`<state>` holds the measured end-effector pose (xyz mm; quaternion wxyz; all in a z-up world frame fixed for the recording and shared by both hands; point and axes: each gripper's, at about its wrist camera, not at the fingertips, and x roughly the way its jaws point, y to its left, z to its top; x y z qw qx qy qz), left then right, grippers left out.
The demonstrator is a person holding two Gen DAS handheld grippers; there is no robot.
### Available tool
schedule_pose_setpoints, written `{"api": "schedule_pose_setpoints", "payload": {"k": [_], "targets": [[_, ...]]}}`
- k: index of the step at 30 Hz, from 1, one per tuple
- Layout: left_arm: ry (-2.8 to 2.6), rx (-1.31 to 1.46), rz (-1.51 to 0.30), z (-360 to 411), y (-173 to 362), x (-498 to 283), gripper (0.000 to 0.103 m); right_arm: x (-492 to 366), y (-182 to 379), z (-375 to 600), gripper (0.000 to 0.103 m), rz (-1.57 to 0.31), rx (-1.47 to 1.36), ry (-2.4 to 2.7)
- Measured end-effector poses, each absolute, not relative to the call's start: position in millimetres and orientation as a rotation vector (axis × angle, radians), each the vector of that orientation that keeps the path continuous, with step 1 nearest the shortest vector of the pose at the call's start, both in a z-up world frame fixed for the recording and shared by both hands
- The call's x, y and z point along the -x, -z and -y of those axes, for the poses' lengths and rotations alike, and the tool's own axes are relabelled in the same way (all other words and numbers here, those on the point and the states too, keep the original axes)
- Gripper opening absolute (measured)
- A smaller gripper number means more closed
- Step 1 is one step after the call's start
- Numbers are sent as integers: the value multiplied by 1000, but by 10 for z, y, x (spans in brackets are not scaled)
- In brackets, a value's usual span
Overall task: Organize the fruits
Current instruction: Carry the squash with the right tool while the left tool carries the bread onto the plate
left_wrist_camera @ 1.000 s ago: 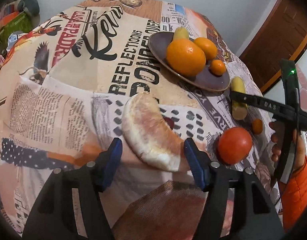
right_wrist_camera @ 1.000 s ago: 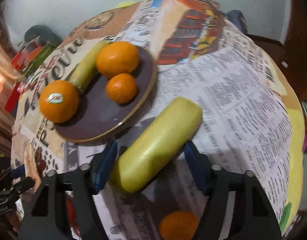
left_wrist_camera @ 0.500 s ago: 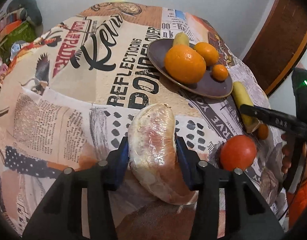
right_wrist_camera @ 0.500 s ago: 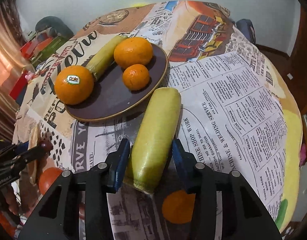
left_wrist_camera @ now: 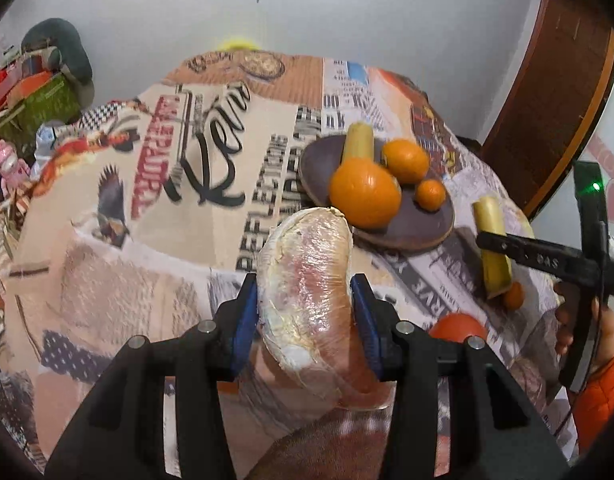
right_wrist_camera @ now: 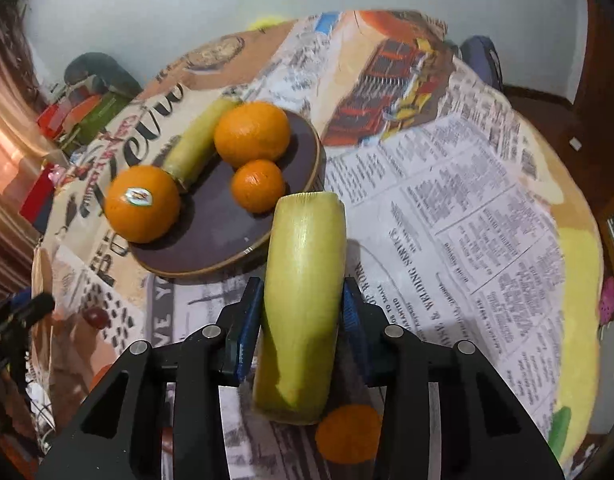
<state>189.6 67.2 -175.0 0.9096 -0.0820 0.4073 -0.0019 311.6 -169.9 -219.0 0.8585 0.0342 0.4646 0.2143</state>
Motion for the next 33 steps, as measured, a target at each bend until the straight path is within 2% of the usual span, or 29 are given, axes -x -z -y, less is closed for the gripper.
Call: {"api": "schedule_pose_setpoints", "payload": {"k": [18, 33], "targets": [[-1, 128, -716, -683, 1298, -2488, 45, -3180, 1683, 1476, 35, -834, -71, -542], [5, 75, -729, -625, 1394, -3157, 45, -3427, 1714, 1136, 35, -832, -5, -593]]}}
